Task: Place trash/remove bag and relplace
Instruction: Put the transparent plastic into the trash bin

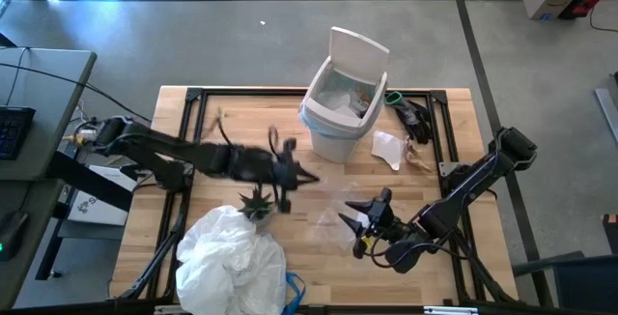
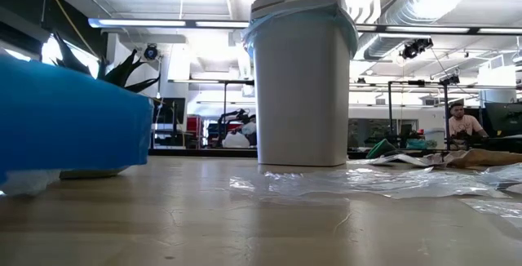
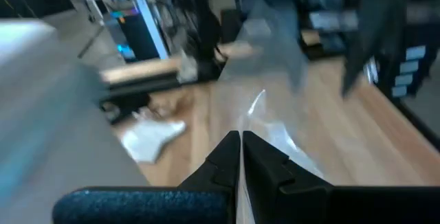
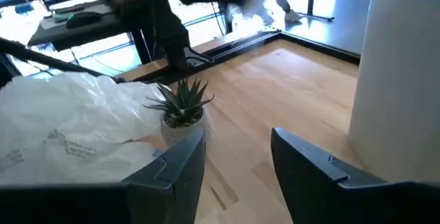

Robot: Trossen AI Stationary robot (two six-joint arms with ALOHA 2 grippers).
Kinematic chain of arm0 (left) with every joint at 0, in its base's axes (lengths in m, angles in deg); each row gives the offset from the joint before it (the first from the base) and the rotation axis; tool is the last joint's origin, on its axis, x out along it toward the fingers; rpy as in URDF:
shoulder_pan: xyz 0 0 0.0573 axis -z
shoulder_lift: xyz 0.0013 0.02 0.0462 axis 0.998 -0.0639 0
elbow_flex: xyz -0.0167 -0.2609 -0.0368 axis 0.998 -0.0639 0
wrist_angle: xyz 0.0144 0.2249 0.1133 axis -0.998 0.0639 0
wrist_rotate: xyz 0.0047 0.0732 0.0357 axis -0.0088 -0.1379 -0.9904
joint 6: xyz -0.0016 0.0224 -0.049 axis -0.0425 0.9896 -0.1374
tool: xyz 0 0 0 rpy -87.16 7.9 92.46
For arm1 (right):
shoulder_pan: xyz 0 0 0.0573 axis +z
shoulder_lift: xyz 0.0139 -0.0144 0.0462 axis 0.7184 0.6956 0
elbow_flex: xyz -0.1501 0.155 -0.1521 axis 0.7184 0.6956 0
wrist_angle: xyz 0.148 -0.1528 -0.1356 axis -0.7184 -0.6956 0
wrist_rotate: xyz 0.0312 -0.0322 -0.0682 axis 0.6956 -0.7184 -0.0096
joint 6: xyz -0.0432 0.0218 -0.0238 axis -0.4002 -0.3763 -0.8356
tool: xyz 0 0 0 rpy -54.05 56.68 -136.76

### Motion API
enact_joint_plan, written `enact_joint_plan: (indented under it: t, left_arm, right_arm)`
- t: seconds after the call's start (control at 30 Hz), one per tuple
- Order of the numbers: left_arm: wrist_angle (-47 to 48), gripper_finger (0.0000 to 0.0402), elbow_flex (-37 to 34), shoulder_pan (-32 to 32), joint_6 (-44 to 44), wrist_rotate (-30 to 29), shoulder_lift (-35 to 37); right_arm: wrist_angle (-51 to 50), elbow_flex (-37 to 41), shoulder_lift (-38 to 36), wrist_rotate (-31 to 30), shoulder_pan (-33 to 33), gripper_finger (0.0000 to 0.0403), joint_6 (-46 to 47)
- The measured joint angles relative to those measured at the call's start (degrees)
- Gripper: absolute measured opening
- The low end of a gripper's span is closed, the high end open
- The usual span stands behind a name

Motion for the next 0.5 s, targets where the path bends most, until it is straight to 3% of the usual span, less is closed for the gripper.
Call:
enact_joint_plan:
  t: [0.2,0.5]
  left_arm:
    - [3.89,0.0000,4.09,-9.14,-1.28,8.82,4.47]
    - [15.42,0.0000,22.01,-21.43,-5.37,14.97,1.54]
  right_arm:
    - [1.14,0.00,0.00,3.10,-1.94,0.0153,3.24]
    - [3.89,0.00,0.00,11.63,-6.74,0.0153,9.41]
